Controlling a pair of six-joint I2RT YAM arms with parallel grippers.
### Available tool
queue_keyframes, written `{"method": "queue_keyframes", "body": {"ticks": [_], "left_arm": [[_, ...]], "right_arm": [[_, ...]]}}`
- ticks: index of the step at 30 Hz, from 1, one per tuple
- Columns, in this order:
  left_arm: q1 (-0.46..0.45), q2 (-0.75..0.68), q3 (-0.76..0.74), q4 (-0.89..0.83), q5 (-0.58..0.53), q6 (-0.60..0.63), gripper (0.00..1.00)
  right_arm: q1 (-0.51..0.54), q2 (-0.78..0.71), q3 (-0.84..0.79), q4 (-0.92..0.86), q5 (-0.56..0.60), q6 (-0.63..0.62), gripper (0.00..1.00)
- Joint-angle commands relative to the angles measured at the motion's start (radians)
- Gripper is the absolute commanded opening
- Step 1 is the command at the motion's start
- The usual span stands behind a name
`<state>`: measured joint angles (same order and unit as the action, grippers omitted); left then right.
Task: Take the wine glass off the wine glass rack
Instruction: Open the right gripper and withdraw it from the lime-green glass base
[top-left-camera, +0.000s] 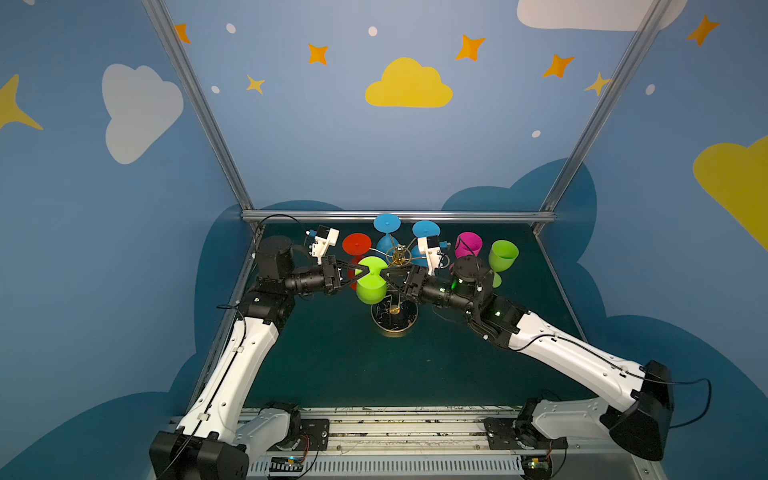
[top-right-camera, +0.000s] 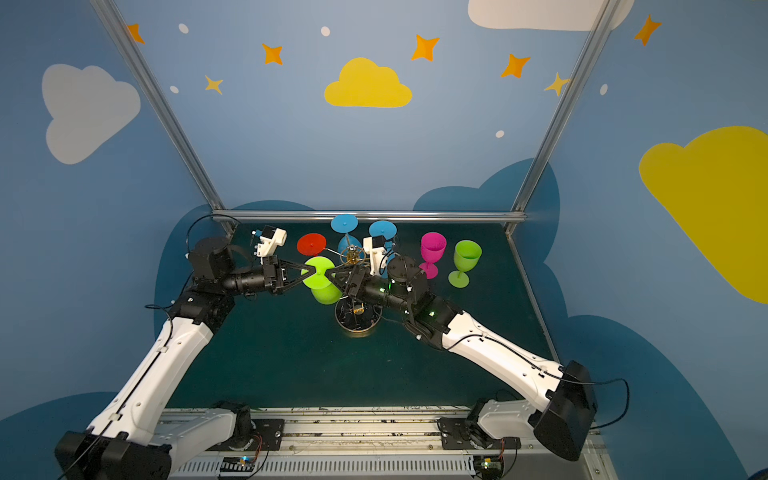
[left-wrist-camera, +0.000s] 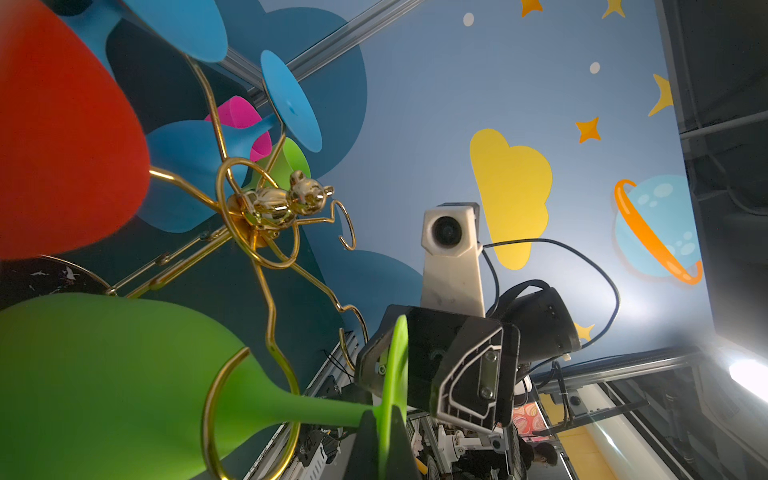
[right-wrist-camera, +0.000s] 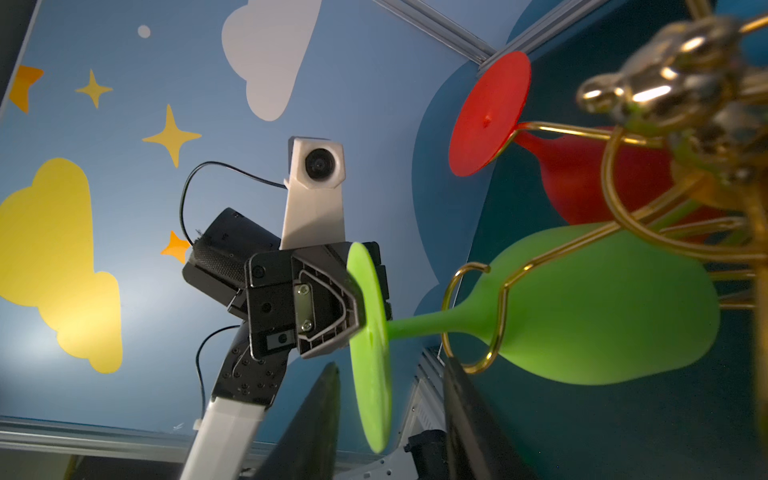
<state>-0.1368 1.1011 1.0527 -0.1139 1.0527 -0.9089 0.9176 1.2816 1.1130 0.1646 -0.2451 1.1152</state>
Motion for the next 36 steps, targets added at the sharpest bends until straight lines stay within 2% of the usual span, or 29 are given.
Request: {"method": "queue_keyframes", "body": {"ticks": [1, 5, 10, 18, 23, 36], "left_arm": [[-0.001, 0.011, 0.029, -0.027, -0.033, 0.028, 0.03], [-0.001, 0.02, 0.03, -0.024, -0.05, 0.026, 0.03], [-0.001, 0.032, 0.037, -0.04, -0.083, 0.032, 0.03], [-0.01, 0.056, 0.039, -0.038, -0.128, 0.026, 0.03], [-0.02, 0.061, 0.074, -0.136, -0.191, 0.082, 0.03], [-0.028, 0.039, 0.116, -0.196, -0.288, 0.096, 0.03]], "right_arm": [[-0.004, -0.047, -0.01, 0.007, 0.012, -0.028, 0.49], [-0.003, -0.069, -0.002, -0.023, 0.015, -0.056, 0.6], [-0.004, -0.113, -0.01, -0.07, 0.045, -0.093, 0.66], [-0.01, -0.19, -0.032, -0.126, 0.092, -0.128, 0.69], [-0.021, -0.239, -0.064, -0.138, 0.125, -0.13, 0.7], [-0.046, -0.307, -0.091, -0.186, 0.138, -0.155, 0.72]]}}
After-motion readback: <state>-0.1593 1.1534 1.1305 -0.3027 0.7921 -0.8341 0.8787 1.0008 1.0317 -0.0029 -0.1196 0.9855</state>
